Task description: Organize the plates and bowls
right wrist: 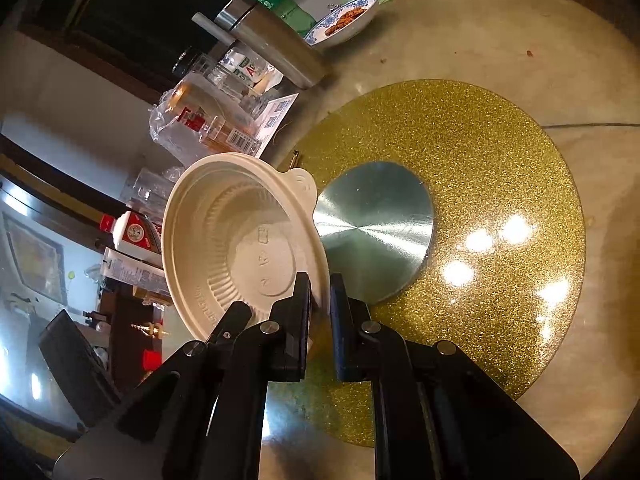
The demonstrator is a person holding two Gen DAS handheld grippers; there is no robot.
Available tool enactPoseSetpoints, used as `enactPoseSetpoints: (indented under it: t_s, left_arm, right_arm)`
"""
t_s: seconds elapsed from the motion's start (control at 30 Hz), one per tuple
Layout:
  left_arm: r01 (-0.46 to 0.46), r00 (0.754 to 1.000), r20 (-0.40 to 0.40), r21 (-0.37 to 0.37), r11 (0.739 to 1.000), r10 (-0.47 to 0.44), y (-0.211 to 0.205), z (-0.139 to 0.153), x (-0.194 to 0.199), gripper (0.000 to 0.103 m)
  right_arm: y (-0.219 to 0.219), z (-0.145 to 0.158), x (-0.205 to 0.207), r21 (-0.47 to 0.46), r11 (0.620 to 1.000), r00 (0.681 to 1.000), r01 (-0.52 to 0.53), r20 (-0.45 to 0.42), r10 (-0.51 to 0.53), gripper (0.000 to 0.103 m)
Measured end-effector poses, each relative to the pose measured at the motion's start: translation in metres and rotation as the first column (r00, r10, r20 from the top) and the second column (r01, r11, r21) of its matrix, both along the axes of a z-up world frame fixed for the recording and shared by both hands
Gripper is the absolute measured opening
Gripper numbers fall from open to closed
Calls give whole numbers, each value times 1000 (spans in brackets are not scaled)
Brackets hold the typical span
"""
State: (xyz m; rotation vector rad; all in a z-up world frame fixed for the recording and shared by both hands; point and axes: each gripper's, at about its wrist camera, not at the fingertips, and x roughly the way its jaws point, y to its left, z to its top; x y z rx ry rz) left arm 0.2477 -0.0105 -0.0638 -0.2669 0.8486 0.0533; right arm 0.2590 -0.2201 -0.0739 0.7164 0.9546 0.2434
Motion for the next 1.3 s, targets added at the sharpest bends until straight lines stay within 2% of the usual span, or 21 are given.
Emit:
enactPoseSetpoints:
  t_s: [0.73, 1.3]
  left_arm:
    - [1, 1000, 20, 18, 1000, -2, -3, 2, -4, 18]
    - [1, 1000, 24, 23, 1000, -1, -5, 3, -5, 18]
  right_arm:
    - [7, 7, -5, -81, 997, 999, 13, 36, -10, 10]
    - [7, 7, -6, -88, 996, 999, 17, 37, -14, 10]
